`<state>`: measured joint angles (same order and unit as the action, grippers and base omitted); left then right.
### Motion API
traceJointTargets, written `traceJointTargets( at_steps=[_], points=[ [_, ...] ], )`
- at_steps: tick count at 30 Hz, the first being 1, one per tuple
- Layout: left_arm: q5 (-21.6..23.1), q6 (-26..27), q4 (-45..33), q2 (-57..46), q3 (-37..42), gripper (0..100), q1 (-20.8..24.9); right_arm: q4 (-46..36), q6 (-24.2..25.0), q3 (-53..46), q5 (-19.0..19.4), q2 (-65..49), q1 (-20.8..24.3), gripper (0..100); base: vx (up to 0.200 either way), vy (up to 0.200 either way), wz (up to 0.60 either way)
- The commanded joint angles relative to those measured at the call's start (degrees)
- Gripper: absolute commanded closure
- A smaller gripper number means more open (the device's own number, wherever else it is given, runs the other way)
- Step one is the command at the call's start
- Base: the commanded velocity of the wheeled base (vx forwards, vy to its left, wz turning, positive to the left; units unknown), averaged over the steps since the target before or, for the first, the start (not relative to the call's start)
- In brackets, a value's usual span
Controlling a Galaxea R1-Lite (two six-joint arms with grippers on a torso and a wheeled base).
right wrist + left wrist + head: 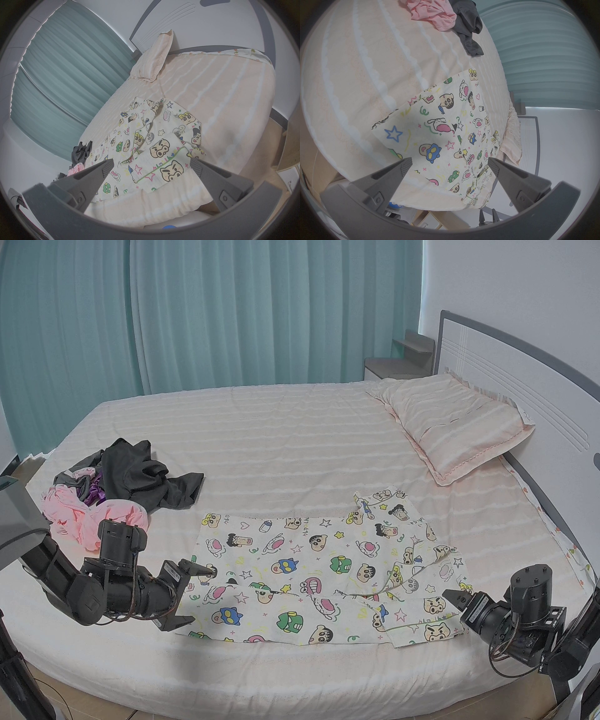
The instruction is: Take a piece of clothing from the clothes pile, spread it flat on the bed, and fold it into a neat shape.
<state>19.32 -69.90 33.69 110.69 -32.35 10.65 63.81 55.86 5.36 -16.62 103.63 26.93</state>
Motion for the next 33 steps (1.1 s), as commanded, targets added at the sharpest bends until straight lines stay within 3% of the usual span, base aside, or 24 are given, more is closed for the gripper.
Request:
traceJointTargets(
  at_steps=[1, 17, 28, 33],
  points=[
    [0.0, -0.1, 0.0, 0.1, 0.0, 0, 0.1, 0.0, 0.0, -0.1, 0.0, 0.2, 0.0, 0, 0.000, 0.000, 0.00],
    [0.0, 0.0, 0.0, 0.1, 0.0, 0, 0.4, 0.0, 0.0, -0.1, 0.0, -0.1, -0.2, 0, 0.000, -0.188, 0.00],
    [-0.2, 0.0, 0.3, 0.0, -0.2, 0, 0.3, 0.0, 0.0, -0.1, 0.0, -0.1, -0.2, 0, 0.000, 0.000, 0.00],
    [-3.2, 0.1, 2.3, -0.6, -0.1, 0, 0.2, 0.0, 0.0, -0.1, 0.0, 0.2, -0.2, 0, 0.000, 0.000, 0.00]
  ],
)
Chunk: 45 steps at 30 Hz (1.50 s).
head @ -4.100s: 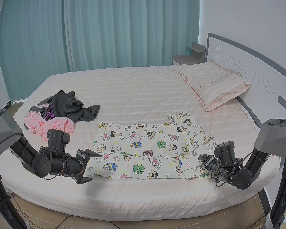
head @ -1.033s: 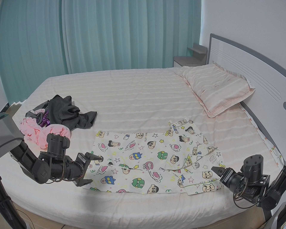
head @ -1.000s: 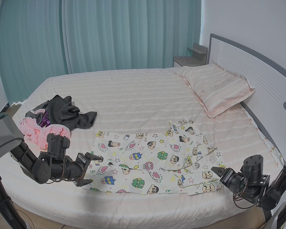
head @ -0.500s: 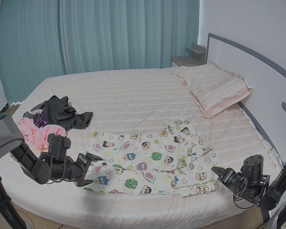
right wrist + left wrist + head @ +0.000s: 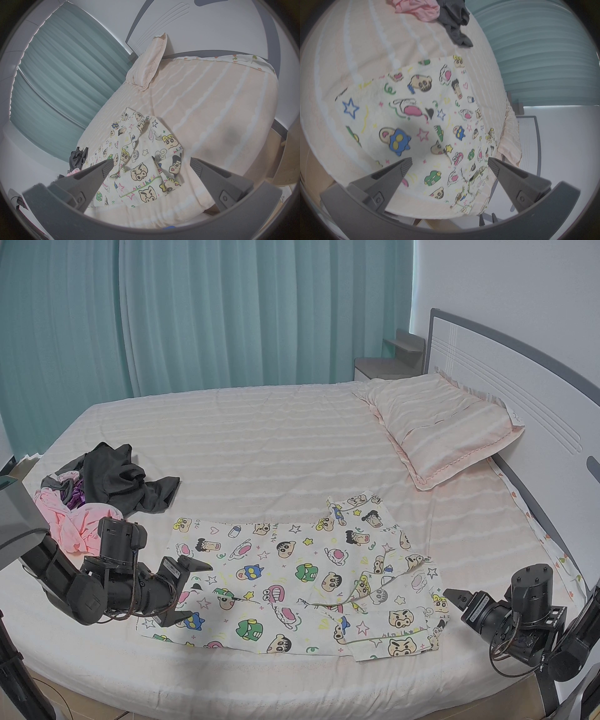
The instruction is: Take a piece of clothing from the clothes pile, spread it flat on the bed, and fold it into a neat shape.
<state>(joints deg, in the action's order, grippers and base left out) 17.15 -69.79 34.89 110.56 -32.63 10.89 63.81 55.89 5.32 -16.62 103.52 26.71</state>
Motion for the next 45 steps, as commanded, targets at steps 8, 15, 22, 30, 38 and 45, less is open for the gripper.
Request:
traceJointTargets(
  at_steps=[8, 15, 22, 30, 38, 45],
  points=[
    [-0.9, -0.4, 2.7, -0.5, 1.7, 0, 0.1, 0.0, 0.1, 0.0, 0.0, 0.4, 0.1, 0, 0.075, 0.000, 0.00],
    [-1.0, -0.2, 2.9, -0.4, 1.4, 0, 0.1, 0.0, 0.1, -0.2, 0.4, 0.5, 0.1, 0, 0.114, 0.000, 0.00],
    [-1.4, 0.1, 2.9, -0.2, 0.7, 0, -0.5, 0.0, 0.1, -0.2, 0.4, 0.5, 0.0, 0, 0.000, 0.000, 0.00],
    [-1.4, 6.7, 6.5, -1.2, -0.9, 0, -8.1, 0.0, 0.0, -0.2, 0.4, -0.2, 0.1, 0, 0.000, 0.000, 0.00],
    [-1.3, 22.2, 0.7, 2.1, -9.6, 0, -12.5, 0.0, 0.0, -0.3, 0.4, -0.1, 0.1, 0, 0.000, 0.000, 0.00],
    [-0.9, 32.9, -9.0, 12.0, -24.6, 0, -14.5, 0.0, 0.1, -0.9, 0.5, 0.0, 0.2, 0, 0.000, 0.000, 0.00]
  ],
)
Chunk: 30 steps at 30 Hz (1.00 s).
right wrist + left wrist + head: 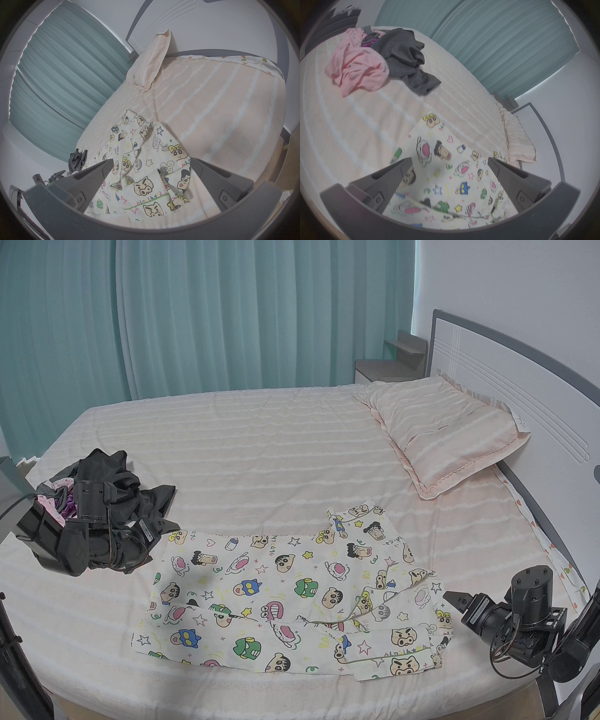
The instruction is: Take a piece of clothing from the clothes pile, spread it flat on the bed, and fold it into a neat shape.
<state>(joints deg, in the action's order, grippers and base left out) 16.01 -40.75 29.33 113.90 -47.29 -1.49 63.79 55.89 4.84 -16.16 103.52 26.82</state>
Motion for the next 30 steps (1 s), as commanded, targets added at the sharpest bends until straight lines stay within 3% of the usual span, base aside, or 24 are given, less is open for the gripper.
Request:
traceJointTargets(
  at_steps=[1, 4, 10, 30],
  points=[
    [0.3, 5.7, -4.9, 10.8, -12.8, 0, -2.2, 0.0, 0.1, -0.4, 0.1, 0.0, 0.1, 0, 0.000, 0.000, 0.00],
    [0.3, 9.6, -8.7, 14.7, -18.5, 0, -2.5, 0.0, 0.0, -0.4, 0.1, -0.1, 0.1, 0, 0.000, 0.000, 0.00],
    [0.3, 10.4, -12.5, 21.3, -28.7, 0, -2.6, 0.1, 0.1, -1.0, 0.1, 0.0, 0.1, 0, 0.000, 0.000, 0.00],
    [1.4, 12.7, -12.1, 28.7, -36.8, 0, -2.7, 0.0, 0.3, -1.1, 0.3, 0.5, 0.1, 0, 0.000, 0.000, 0.00]
  ],
)
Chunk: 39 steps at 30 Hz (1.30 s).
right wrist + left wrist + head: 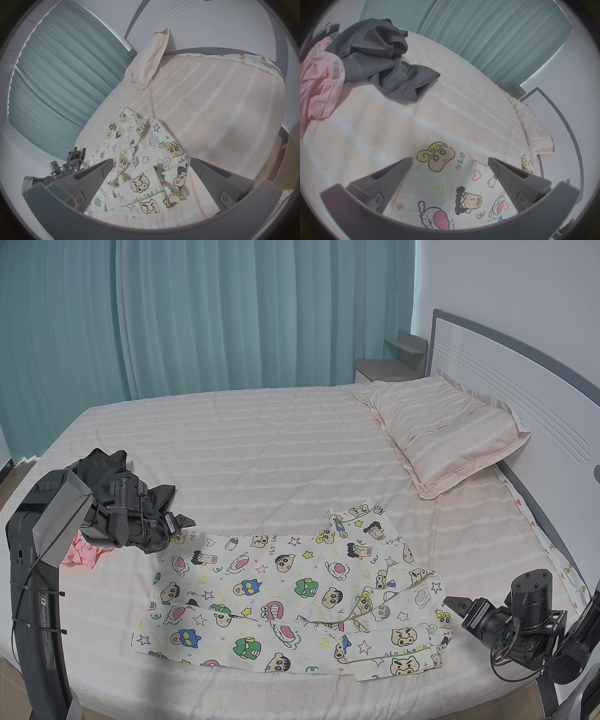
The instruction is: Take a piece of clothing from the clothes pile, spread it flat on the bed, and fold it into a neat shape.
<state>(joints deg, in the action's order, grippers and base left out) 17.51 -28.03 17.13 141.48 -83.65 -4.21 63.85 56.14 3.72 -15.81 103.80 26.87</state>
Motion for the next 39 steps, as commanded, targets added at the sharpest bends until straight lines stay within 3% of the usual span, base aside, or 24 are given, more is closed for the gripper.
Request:
traceJointTargets(
  at_steps=[1, 12, 13, 18, 22, 23, 25, 30, 32, 33, 39],
  points=[
    [-0.1, 0.1, 0.2, 1.3, -0.5, 0, -0.1, 0.0, -0.1, 0.0, 0.0, 0.2, 0.0, 0, 0.000, 0.000, 0.00],
    [-0.1, 0.4, 0.0, 3.3, -2.2, 0, 0.1, 0.0, 0.0, 0.0, 0.1, 0.3, 0.1, 0, 0.000, 0.000, 0.00],
    [0.0, 0.4, -0.1, 3.4, -2.2, 100, 0.1, 0.0, 0.0, 0.1, 0.1, 0.3, 0.0, 0, 0.000, 0.000, 0.00],
    [0.0, 0.3, -0.2, 3.4, -2.2, 100, 0.1, 0.0, -0.2, 0.9, 0.2, 0.1, -0.5, 0, 0.000, 0.000, 0.00],
    [-0.5, 0.1, -0.1, 3.2, -2.3, 100, 0.0, 0.2, -5.0, 5.7, 2.2, 0.1, -2.1, 0, 0.000, 0.000, 0.00],
    [-0.7, 0.0, -0.2, 2.8, -2.2, 100, 0.1, -0.6, -11.0, 10.5, 4.8, 0.7, -5.2, 0, 0.000, 0.000, 0.00],
    [-1.3, -0.5, -0.2, 2.1, -2.0, 100, 0.1, -2.4, -13.7, 15.7, 8.3, 2.4, -7.5, 0, 0.000, 0.000, 0.00],
    [-4.5, -3.7, -0.3, 1.5, -1.8, 100, 0.2, -15.3, -14.1, 34.7, 15.0, 10.7, -13.4, 0, 0.000, 0.000, 0.00],
    [-4.5, -4.1, -0.3, 1.3, -1.7, 100, 0.2, -16.4, -14.1, 37.1, 15.8, 12.3, -13.9, 0, 0.000, 0.000, 0.00],
    [-4.5, -4.9, -0.3, 0.5, -0.5, 100, 0.2, -18.9, -14.3, 43.3, 18.2, 16.3, -14.7, 0, 0.000, 0.000, 0.00],
    [-4.6, -4.9, -0.2, -1.7, 3.0, 100, 0.9, -24.2, -15.4, 58.9, 21.5, 27.9, -15.7, 0, 0.000, 0.000, 0.00]
  ],
)
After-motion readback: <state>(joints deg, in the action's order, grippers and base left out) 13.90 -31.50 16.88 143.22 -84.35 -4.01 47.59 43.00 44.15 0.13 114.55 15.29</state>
